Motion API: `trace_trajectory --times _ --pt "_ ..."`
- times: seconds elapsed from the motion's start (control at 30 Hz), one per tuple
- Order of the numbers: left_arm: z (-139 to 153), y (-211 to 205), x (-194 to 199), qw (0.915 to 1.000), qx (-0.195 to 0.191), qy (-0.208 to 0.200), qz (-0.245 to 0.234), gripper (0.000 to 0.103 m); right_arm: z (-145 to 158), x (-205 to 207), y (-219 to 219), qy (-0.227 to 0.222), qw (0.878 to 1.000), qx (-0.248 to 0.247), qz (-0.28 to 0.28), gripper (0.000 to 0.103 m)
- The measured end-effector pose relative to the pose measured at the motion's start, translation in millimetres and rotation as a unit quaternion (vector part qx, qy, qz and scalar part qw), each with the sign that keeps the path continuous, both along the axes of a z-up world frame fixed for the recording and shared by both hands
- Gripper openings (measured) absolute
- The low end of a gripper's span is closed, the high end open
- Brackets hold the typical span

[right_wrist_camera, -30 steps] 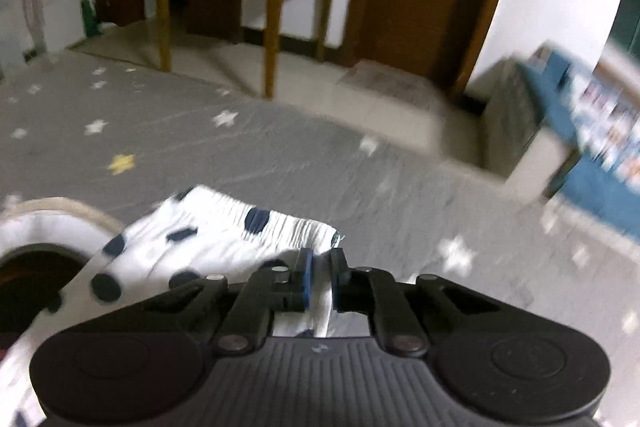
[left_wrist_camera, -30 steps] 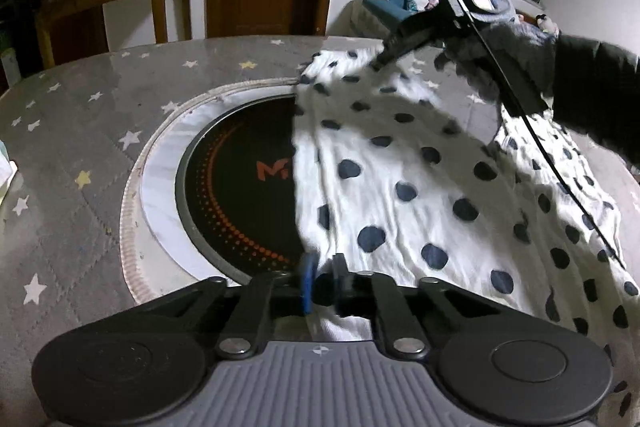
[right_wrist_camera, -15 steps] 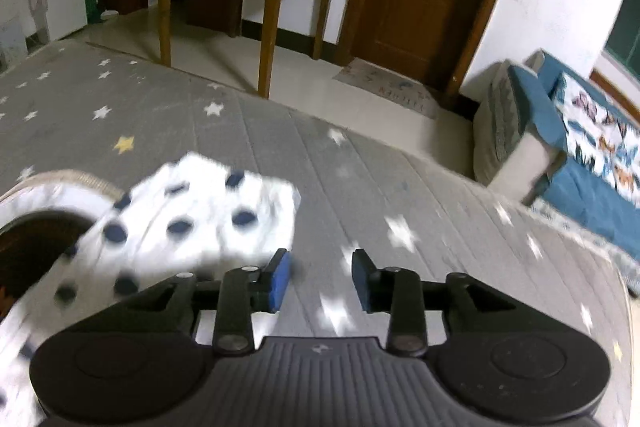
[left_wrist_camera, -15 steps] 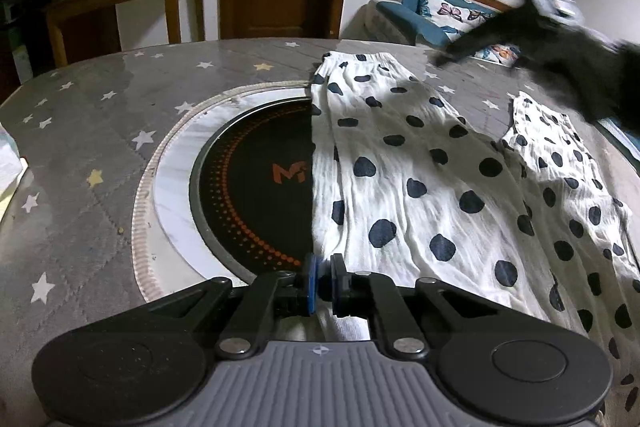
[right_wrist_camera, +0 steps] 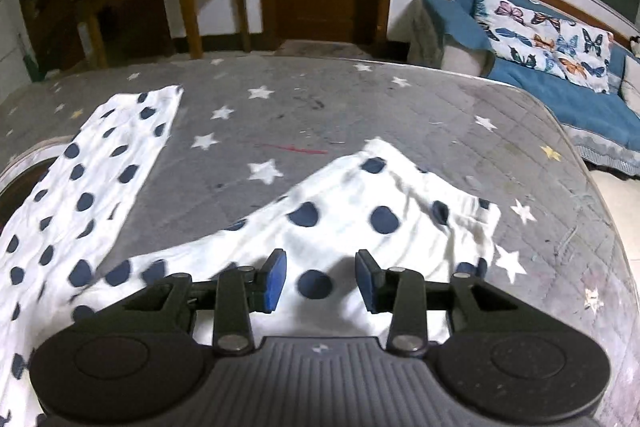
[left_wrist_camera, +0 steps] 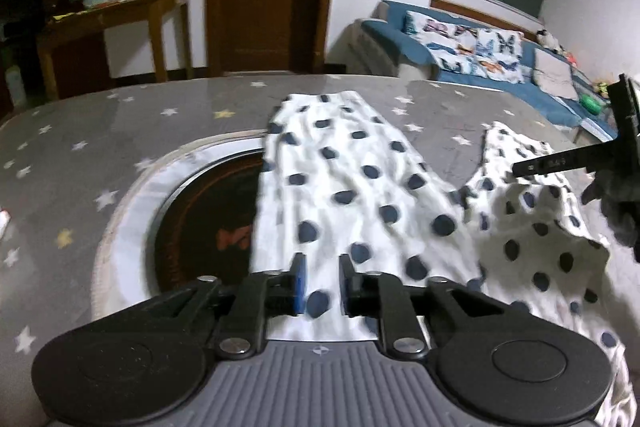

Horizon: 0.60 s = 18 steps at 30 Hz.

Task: Fold clothes

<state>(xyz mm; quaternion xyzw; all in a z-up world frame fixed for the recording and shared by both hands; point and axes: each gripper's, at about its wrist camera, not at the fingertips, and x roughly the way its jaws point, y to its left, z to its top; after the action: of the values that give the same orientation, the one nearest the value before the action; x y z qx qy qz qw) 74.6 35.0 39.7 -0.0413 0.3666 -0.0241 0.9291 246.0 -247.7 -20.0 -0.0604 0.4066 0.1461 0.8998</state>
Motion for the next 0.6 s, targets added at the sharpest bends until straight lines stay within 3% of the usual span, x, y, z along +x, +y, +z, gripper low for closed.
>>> trace_trajectory --times 0.13,0.27,0.6 --pt "-7.1 -13.0 19.7 0.9997 -0.011 0.01 -0.02 0.029 -3.9 5.4 -12.9 -0.012 1.0 0.008 -0.014 0.039" --pt "-17.7 -19.4 42.5 0.9995 -0.015 0.017 -0.022 0.029 -7.3 6.9 -21.9 -0.036 0.999 -0.016 -0.029 0.039" --pt "-36.3 -18.1 60.7 0.9994 0.023 0.021 -0.013 0.028 -3.9 2.7 -59.0 -0.063 0.992 -0.078 -0.081 0.039"
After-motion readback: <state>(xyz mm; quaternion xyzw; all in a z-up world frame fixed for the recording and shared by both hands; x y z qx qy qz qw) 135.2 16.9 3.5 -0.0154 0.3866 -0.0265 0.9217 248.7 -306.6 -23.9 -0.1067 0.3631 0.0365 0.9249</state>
